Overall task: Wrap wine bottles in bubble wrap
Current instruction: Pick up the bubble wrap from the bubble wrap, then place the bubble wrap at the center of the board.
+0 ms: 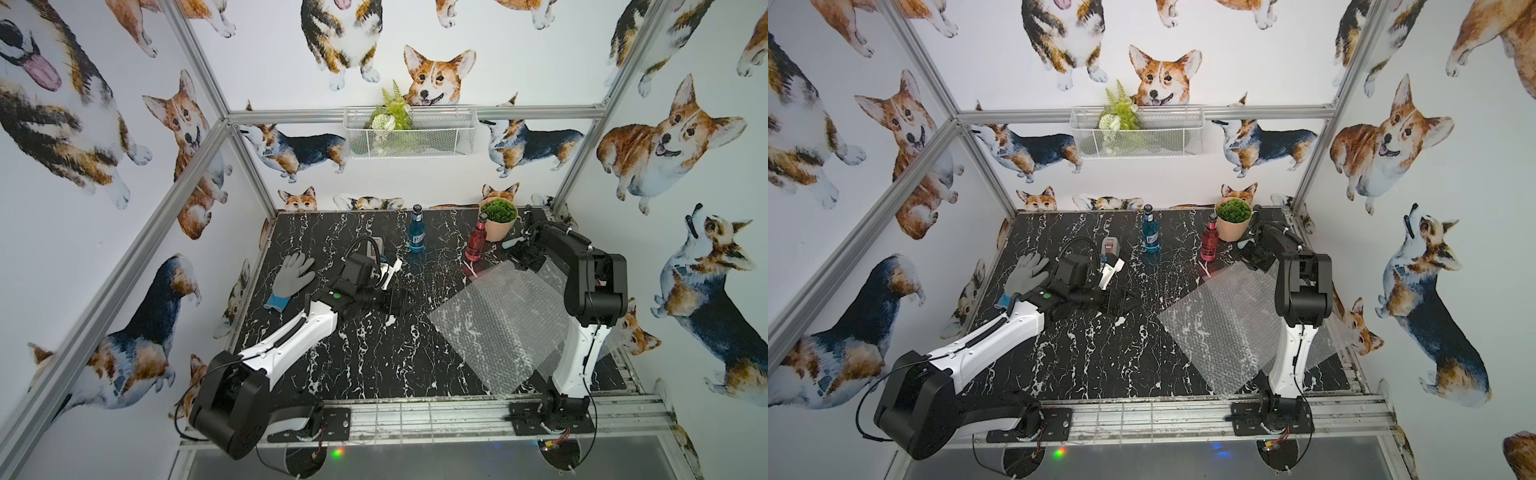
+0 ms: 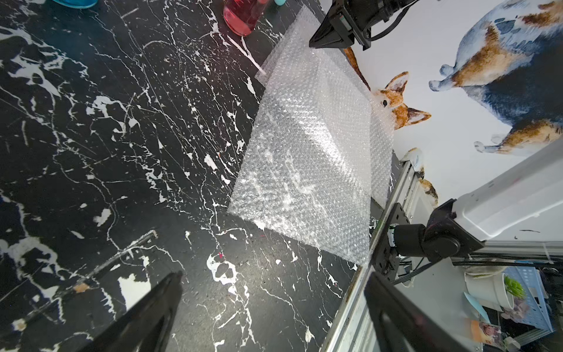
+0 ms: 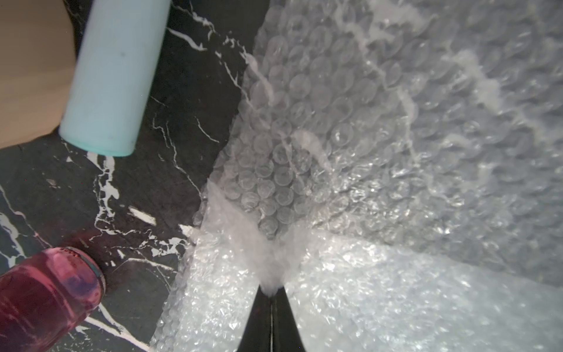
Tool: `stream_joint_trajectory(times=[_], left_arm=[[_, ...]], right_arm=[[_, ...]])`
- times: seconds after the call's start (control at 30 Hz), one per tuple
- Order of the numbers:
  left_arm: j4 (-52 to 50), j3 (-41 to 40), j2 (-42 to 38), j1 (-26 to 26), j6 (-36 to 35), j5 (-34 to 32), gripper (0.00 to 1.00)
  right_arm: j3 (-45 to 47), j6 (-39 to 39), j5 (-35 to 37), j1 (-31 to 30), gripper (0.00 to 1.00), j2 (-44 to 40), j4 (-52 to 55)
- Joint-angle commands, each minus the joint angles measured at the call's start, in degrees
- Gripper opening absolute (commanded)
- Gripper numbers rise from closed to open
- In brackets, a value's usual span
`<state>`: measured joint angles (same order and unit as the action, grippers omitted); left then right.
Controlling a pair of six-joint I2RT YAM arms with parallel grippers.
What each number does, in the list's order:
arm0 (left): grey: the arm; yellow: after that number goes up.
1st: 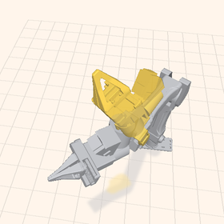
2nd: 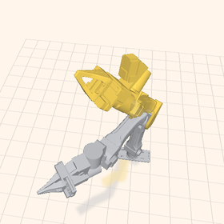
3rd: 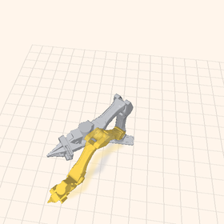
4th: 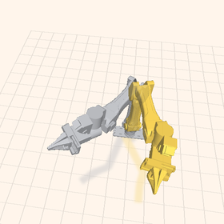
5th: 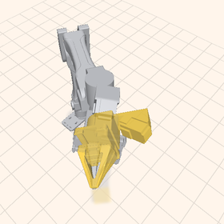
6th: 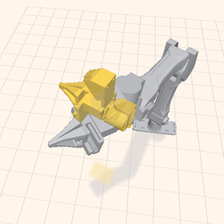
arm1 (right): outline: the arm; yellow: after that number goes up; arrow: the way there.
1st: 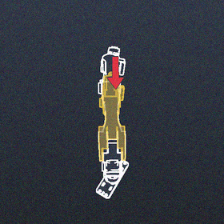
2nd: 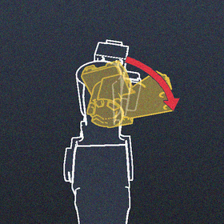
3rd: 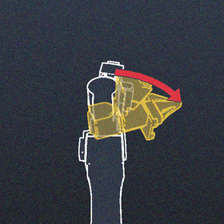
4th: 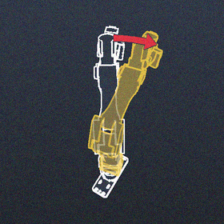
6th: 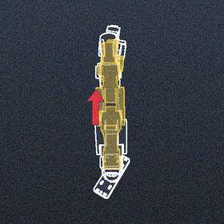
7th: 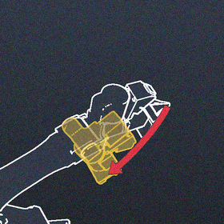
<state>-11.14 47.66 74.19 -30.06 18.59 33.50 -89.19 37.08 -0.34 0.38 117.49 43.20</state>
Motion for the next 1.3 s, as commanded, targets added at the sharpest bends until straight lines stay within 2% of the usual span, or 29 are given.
stream_joint_trajectory(times=[0.0,0.13,0.23,0.43,0.53,0.63,0.8,0.9,1.07,1.1,1.27], left_arm=[[-1.2,0.6,-0.6,-0.1,-0.8,-0.4,0.97],[-6.6,3.4,-2.0,0.1,-3.9,-3.2,0.97],[-10.3,4.3,-3.9,1.7,-5.7,-5.1,0.97],[-13.5,3.5,-8.6,9.5,-6.0,-3.0,0.97],[-15.0,3.3,-10.4,13.0,-6.3,-1.8,0.97],[-16.4,2.7,-12.5,17.0,-6.3,-0.7,0.97],[-19.9,2.5,-15.8,21.4,-7.6,-0.2,0.98],[-21.1,1.8,-18.2,23.8,-7.6,-0.1,0.98],[-22.2,1.7,-19.5,24.7,-7.3,0.4,0.98],[-22.7,-0.4,-19.8,24.8,-7.2,0.4,0.98],[-23.3,-0.7,-20.0,24.9,-7.5,0.6,0.98]], right_arm=[[1.2,-1.4,0.3,-0.5,0.00,-2.3,-0.6],[5.7,-4.3,-0.7,-1.5,0.00,-9.7,-2.9],[11.4,-8.4,-0.3,-4.7,0.00,-17.4,-5.8],[23.3,-12.5,-0.9,-15.3,0.00,-32.4,-14.1],[23.8,-13.9,2.0,-23.0,0.00,-35.5,-16.3],[19.0,-14.2,3.4,-29.7,0.00,-32.1,-17.8],[8.1,-15.0,0.6,-34.4,0.00,-24.4,-20.7],[-0.4,-15.7,-0.5,-36.6,0.00,-17.3,-18.0],[-7.7,-14.4,-2.4,-39.4,0.00,-7.1,-14.7],[-9.1,-14.4,-3.5,-40.0,0.00,-4.8,-13.8],[-11.5,-13.2,-4.3,-41.8,0.00,0.5,-14.4]])
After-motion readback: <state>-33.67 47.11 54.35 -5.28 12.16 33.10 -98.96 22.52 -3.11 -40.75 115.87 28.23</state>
